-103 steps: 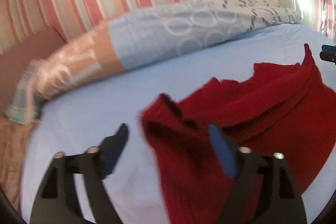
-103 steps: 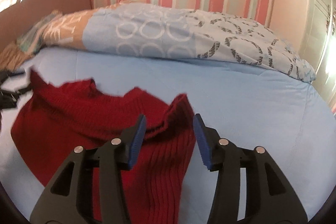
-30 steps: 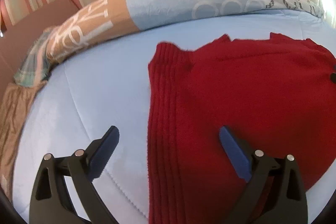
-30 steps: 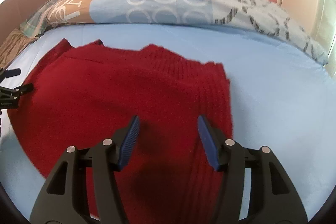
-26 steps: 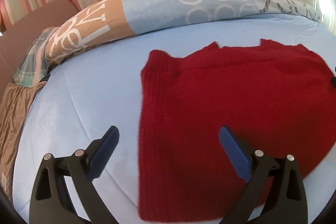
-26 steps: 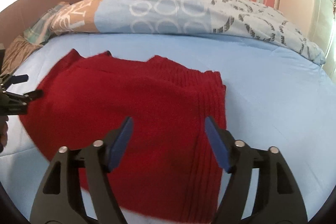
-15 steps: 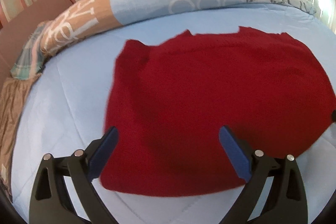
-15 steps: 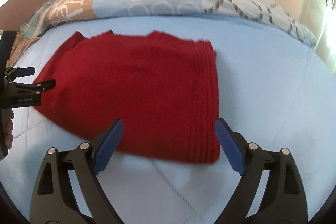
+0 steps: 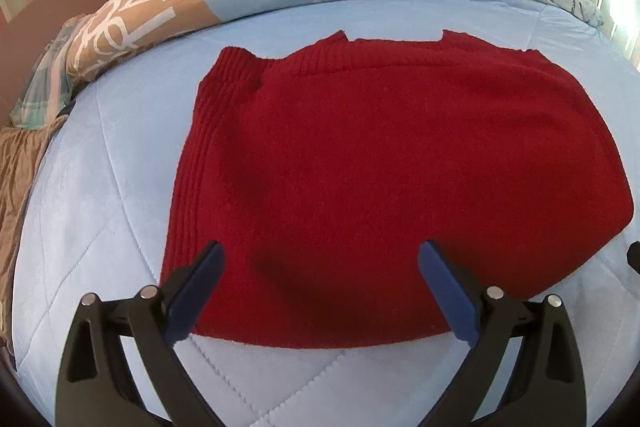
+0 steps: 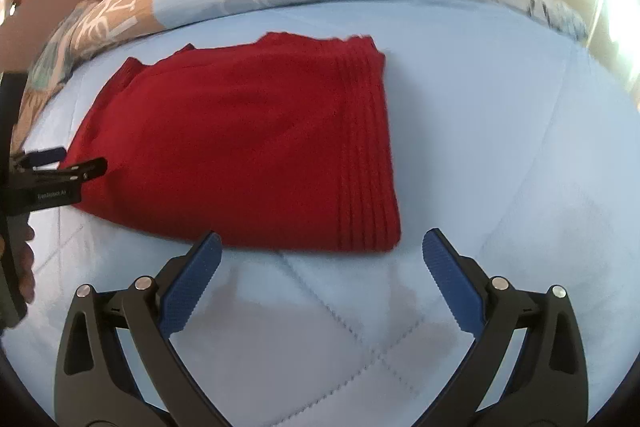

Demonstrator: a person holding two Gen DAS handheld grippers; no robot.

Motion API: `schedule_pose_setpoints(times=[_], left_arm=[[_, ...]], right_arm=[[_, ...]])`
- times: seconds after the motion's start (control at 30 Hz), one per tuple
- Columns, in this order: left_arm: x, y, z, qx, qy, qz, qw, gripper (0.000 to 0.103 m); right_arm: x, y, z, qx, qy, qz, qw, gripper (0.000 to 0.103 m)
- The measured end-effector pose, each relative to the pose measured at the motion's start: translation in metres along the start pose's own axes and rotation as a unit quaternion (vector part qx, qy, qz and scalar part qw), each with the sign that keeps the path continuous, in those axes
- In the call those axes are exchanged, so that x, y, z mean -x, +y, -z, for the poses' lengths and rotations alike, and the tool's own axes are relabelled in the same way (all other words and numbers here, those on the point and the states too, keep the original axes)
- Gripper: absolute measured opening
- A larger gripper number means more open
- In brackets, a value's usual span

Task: Fold small clothes
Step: 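Move the right tool to the side edge of the folded sweater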

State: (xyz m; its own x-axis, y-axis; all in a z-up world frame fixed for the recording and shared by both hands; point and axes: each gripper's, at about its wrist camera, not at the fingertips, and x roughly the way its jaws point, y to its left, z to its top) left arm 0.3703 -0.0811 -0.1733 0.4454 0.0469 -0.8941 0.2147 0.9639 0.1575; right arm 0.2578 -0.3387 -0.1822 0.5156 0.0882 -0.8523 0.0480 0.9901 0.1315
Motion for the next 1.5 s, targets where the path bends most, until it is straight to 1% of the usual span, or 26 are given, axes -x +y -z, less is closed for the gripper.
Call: schedule_pose_setpoints(times=[0.07,0.13,0.27,0.37,0.47,0.5,0.57,0.63,0.77,0.87,0.9,0.97,1.0,1.07,1.17,1.27,1.33,1.37,1.43,1.47,1.5], left_arm=[[0.0,0.002,0.002,0.002,0.004,0.003,1.0,0.098],[-0.002,0.002,0.004,-0.001,0.007,0.003,1.0,0.098],[-0.003,0.001,0.008,-0.006,0.007,0.001,1.0,0.098],[-0.004,-0.001,0.008,-0.007,0.008,0.002,0.9999,0.098],[-0.004,-0.002,0.007,-0.009,0.007,0.002,0.9999,0.098],[-0.004,-0.003,0.007,-0.011,0.007,0.001,0.9999,0.098],[-0.004,-0.004,0.007,-0.014,0.006,-0.001,0.9999,0.098],[-0.004,-0.004,0.006,-0.015,0.006,0.0,0.9999,0.098],[-0.006,-0.003,0.004,-0.015,0.006,0.002,0.9999,0.098],[-0.007,-0.003,0.004,-0.014,0.006,0.002,0.9999,0.098],[-0.007,-0.003,0.003,-0.013,0.006,0.002,0.9999,0.098],[-0.008,-0.003,0.003,-0.011,0.006,0.003,0.9999,0.098],[-0.009,-0.003,0.003,-0.011,0.008,0.003,0.9999,0.098],[-0.009,-0.003,0.002,-0.017,0.008,0.001,0.9998,0.098],[-0.007,-0.004,0.001,-0.023,0.005,-0.003,0.9997,0.098],[-0.009,-0.005,0.002,-0.025,0.007,-0.006,0.9996,0.098],[-0.01,-0.005,0.002,-0.021,0.009,-0.006,0.9997,0.098],[-0.011,-0.005,0.002,-0.019,0.011,-0.006,0.9997,0.098],[-0.011,-0.005,0.003,-0.017,0.012,-0.005,0.9998,0.098],[-0.011,-0.005,0.003,-0.016,0.013,-0.005,0.9998,0.098],[-0.011,-0.005,0.003,-0.016,0.012,-0.005,0.9998,0.098]], right_arm=[[-0.002,-0.008,0.003,-0.025,0.011,-0.013,1.0,0.1],[-0.003,-0.011,0.005,-0.036,0.019,-0.025,0.999,0.1],[-0.007,-0.011,0.009,-0.035,0.038,-0.041,0.998,0.1],[-0.012,-0.01,0.011,-0.035,0.05,-0.063,0.996,0.1],[-0.021,-0.013,0.007,-0.063,0.052,-0.115,0.99,0.1],[-0.025,-0.014,0.006,-0.069,0.058,-0.119,0.989,0.1],[-0.036,-0.014,0.001,-0.072,0.07,-0.109,0.989,0.1],[-0.042,-0.016,-0.003,-0.075,0.068,-0.102,0.99,0.1],[-0.051,-0.021,-0.008,-0.102,0.069,-0.115,0.986,0.1],[-0.045,-0.021,-0.001,-0.127,0.061,-0.123,0.982,0.1],[-0.042,-0.019,0.003,-0.127,0.057,-0.124,0.982,0.1],[-0.042,-0.01,0.004,-0.104,0.05,-0.104,0.988,0.1],[-0.046,-0.007,0.002,-0.087,0.049,-0.096,0.99,0.1],[-0.053,-0.006,-0.009,-0.086,0.046,-0.095,0.991,0.1],[-0.062,-0.016,-0.025,-0.117,0.044,-0.11,0.986,0.1],[-0.07,-0.028,-0.035,-0.18,0.045,-0.135,0.973,0.1],[-0.071,-0.029,-0.037,-0.202,0.048,-0.137,0.969,0.1],[-0.071,-0.028,-0.038,-0.204,0.05,-0.131,0.969,0.099],[-0.069,-0.026,-0.037,-0.204,0.057,-0.108,0.971,0.09],[-0.068,-0.027,-0.036,-0.206,0.062,-0.101,0.971,0.087],[-0.068,-0.027,-0.035,-0.213,0.073,-0.088,0.97,0.081]])
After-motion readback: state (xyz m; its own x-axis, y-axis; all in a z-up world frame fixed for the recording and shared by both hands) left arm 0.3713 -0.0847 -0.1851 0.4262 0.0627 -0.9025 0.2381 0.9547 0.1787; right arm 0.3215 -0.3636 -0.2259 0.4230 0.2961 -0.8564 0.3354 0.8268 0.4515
